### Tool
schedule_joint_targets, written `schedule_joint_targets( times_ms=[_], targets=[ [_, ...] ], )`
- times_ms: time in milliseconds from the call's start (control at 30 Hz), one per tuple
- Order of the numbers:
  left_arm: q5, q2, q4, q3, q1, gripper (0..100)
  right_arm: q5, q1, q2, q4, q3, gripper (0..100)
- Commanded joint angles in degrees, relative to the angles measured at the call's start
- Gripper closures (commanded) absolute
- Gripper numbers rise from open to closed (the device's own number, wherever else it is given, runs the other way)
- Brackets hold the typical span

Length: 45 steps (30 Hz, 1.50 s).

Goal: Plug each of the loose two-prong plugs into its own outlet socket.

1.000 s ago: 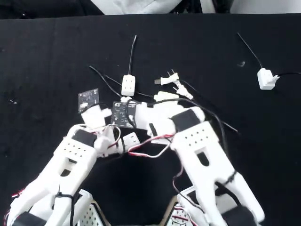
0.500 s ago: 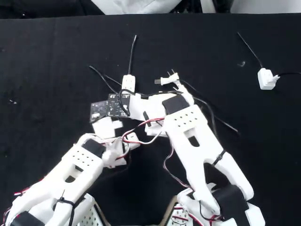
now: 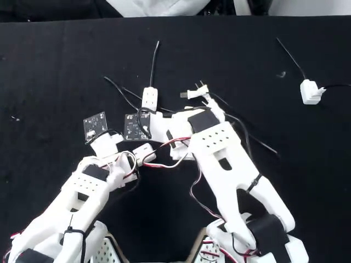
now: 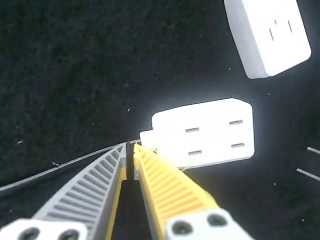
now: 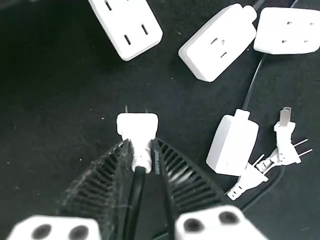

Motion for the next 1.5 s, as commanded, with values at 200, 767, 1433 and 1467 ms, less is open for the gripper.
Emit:
schedule_joint_targets(
  times_ms=[200,767,1433,1467],
  targets=[
    [-3.3,-4.0,10.4,-11.9,-5.0,97,0.9,1.2,-0.3,-0.3,-2.9,98.8],
    [7.2,13.5,-10.5,-9.8,-0.7,86,1.0,5.3,-0.4,1.2,-3.3,98.8],
    [-0.2,10.1,-1.3,-12.7,1.6,89,2.5,9.7,-0.4,1.5,-2.9,98.8],
    [-0.2,7.4,1.3,-12.7,-0.2,89,2.5,9.5,-0.4,1.5,-3.0,98.8]
  ],
)
